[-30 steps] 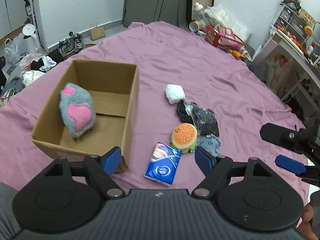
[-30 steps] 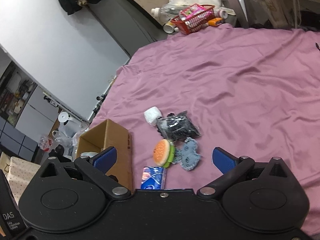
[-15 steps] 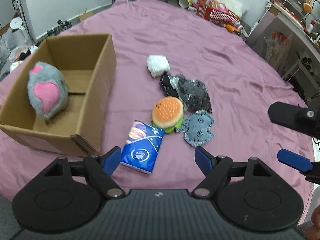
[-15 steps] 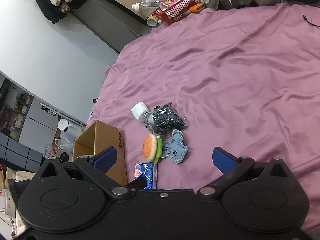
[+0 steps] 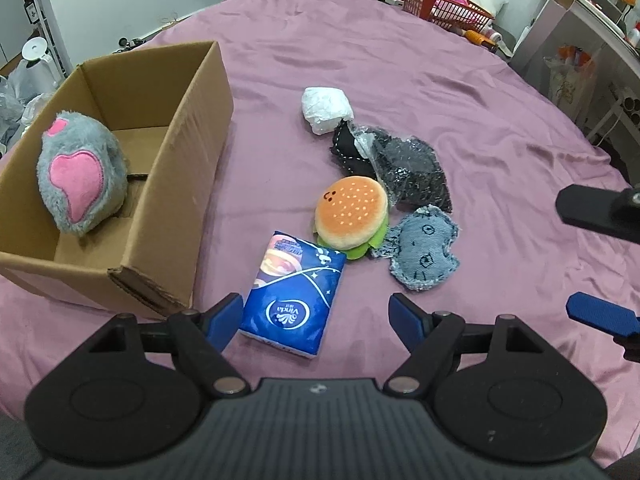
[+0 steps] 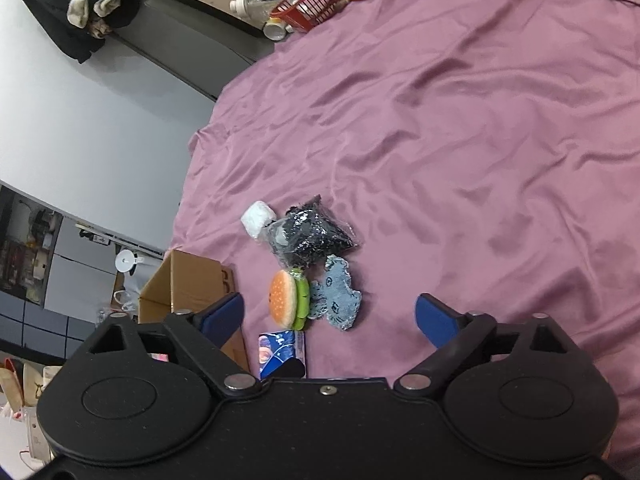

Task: Organize soft objects
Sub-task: 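Grasp the blue tissue pack with the left tool while the right tool approaches the blue-grey plush, then grasp the small blue-grey plush with the right tool while the left holds the tissue pack, then carry the tissue pack in the left tool while the right tool carries the plush to the box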

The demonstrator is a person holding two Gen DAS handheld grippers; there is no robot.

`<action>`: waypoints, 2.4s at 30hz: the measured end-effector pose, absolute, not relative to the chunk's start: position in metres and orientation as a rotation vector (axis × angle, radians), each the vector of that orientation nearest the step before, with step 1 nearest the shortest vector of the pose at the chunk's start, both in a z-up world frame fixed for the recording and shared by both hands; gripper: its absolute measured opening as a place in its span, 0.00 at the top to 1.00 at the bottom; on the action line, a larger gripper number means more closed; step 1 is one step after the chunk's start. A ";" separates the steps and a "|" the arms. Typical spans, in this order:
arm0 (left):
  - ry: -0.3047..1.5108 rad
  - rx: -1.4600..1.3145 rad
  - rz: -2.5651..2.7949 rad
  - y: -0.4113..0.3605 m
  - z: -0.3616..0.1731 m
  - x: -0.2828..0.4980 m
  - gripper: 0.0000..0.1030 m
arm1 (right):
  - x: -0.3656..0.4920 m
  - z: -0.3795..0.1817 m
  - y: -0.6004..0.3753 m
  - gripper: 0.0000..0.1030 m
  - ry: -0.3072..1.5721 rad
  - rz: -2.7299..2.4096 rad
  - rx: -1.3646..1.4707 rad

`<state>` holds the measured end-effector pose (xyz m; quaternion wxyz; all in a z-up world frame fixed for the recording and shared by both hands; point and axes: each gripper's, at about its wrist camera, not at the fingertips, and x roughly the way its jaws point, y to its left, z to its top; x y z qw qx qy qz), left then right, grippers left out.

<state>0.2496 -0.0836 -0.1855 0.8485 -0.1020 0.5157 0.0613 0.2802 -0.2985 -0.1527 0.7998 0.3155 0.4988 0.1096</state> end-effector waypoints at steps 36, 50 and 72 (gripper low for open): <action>1.079 -0.352 0.124 -0.052 -0.203 0.256 0.49 | 0.326 -0.212 -0.258 0.75 1.238 0.243 0.620; 0.998 -0.352 0.110 -0.050 -0.164 0.236 0.50 | 0.299 -0.176 -0.260 0.94 1.098 0.295 0.569; 0.844 -0.330 0.111 -0.050 -0.098 0.207 0.50 | 0.259 -0.112 -0.260 0.94 0.851 0.377 0.518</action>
